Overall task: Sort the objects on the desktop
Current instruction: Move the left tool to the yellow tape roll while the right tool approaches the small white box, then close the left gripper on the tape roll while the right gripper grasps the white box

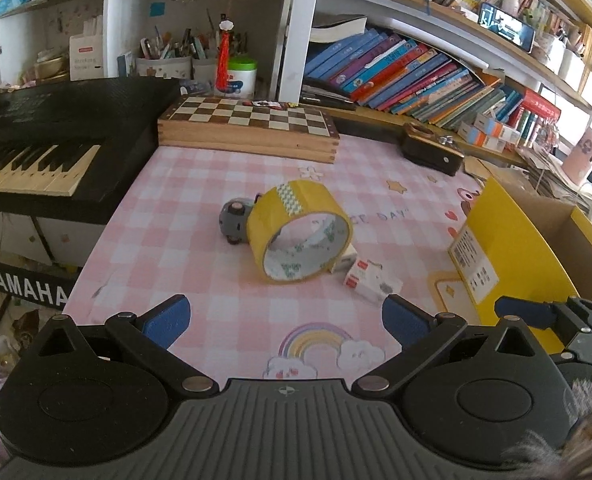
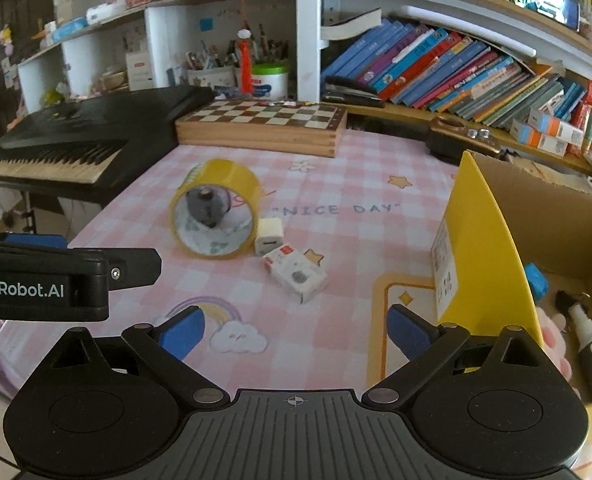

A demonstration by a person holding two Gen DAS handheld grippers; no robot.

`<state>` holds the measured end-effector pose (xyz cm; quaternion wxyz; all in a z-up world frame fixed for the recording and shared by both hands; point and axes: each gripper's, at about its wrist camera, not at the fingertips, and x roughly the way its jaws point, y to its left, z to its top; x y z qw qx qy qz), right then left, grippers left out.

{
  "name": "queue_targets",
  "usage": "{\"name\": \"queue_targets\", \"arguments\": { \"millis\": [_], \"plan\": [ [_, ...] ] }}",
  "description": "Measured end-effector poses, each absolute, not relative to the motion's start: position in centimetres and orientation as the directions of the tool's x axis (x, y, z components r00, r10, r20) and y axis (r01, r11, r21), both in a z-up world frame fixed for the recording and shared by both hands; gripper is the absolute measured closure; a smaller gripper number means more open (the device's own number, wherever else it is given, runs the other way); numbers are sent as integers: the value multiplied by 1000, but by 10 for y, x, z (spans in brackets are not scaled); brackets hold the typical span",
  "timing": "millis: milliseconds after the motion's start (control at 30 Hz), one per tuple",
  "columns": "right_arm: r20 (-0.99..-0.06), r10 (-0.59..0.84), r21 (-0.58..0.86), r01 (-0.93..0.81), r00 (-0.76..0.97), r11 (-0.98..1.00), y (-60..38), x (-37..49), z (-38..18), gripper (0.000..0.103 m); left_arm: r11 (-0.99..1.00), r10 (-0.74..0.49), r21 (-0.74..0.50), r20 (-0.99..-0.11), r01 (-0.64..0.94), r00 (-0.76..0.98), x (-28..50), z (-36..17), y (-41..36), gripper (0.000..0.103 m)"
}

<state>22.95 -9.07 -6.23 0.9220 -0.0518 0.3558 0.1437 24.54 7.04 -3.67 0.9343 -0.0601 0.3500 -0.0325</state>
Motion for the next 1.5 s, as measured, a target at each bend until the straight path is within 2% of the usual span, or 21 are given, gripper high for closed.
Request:
{"name": "queue_targets", "arguments": {
  "millis": [133,367,500,633,833,967,1000,1100,1233,1333,1433,1500],
  "plan": [
    [-673,237,11,-311,701,950,-90,243,-66,5,991,-98,-135,-652,12,752,262,-38,68,0],
    [-701,247,14,-333,669,943,-83,266,-78,15,992,-84,-129,-659,-2,747,294,-42,63,0],
    [-709,243,6,-338,662,941,-79,279,-84,15,993,-84,-116,-662,8,745,314,-45,55,0],
    [-719,238,4,-339,653,941,-77,290,-91,15,995,-84,-100,-686,20,723,335,-55,43,0],
    [-737,237,10,-341,633,940,-74,303,-99,21,998,-49,-67,-717,0,696,358,-72,34,1],
    [-749,241,17,-345,618,939,-72,310,-105,32,998,-31,-58,-720,-16,693,366,-78,35,3],
    [-752,240,20,-343,613,939,-72,312,-106,34,998,-28,-57,-721,-19,692,368,-80,36,9],
    [-762,239,30,-336,602,942,-72,318,-110,40,997,-37,-73,-717,-22,696,368,-81,40,11],
    [-758,242,24,-345,605,938,-70,321,-111,41,990,-69,-138,-711,-43,700,359,-78,55,12],
    [-753,252,20,-361,607,932,-68,322,-111,47,983,-84,-177,-695,-57,714,347,-71,66,12],
    [-751,261,13,-382,607,924,-66,321,-111,53,976,-95,-208,-686,-68,721,336,-64,77,12],
    [-751,276,10,-407,600,913,-66,320,-110,64,971,-99,-226,-682,-81,725,329,-60,82,12]
  ]
}}
